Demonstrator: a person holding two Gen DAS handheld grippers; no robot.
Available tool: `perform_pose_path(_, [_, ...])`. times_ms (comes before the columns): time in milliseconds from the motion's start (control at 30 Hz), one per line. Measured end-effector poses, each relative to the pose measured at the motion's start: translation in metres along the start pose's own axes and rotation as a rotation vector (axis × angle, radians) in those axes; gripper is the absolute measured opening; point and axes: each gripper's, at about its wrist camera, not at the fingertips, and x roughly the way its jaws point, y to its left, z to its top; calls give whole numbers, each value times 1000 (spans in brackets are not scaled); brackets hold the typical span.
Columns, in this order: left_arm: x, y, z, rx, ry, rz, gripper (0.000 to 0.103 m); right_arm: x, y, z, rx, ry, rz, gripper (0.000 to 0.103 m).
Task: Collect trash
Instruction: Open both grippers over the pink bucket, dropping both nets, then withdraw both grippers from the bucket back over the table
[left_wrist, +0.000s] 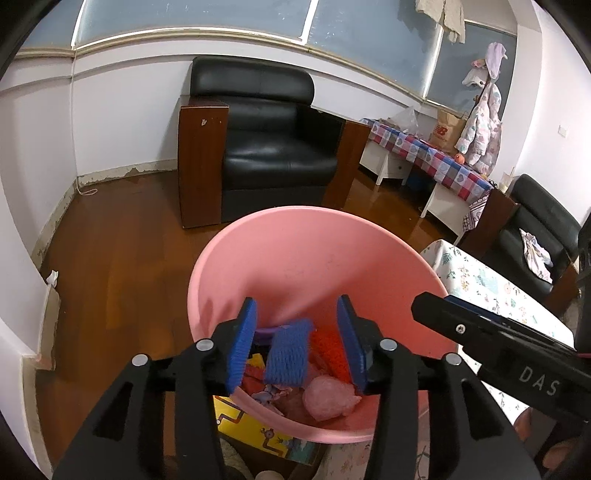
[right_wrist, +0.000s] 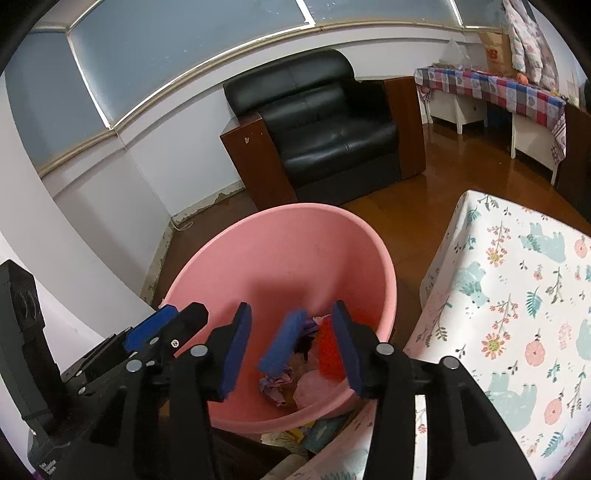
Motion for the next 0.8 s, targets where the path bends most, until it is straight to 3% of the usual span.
perform_pose_path(500, [-38,-19,-10,-13,-12,-37,47,-83,13,-33,-120,-111,-56,70])
perform_pose_path(800, [-74,-45,-21,27,-48,-33,47,-135,6,-60,-129,-181,-153,73])
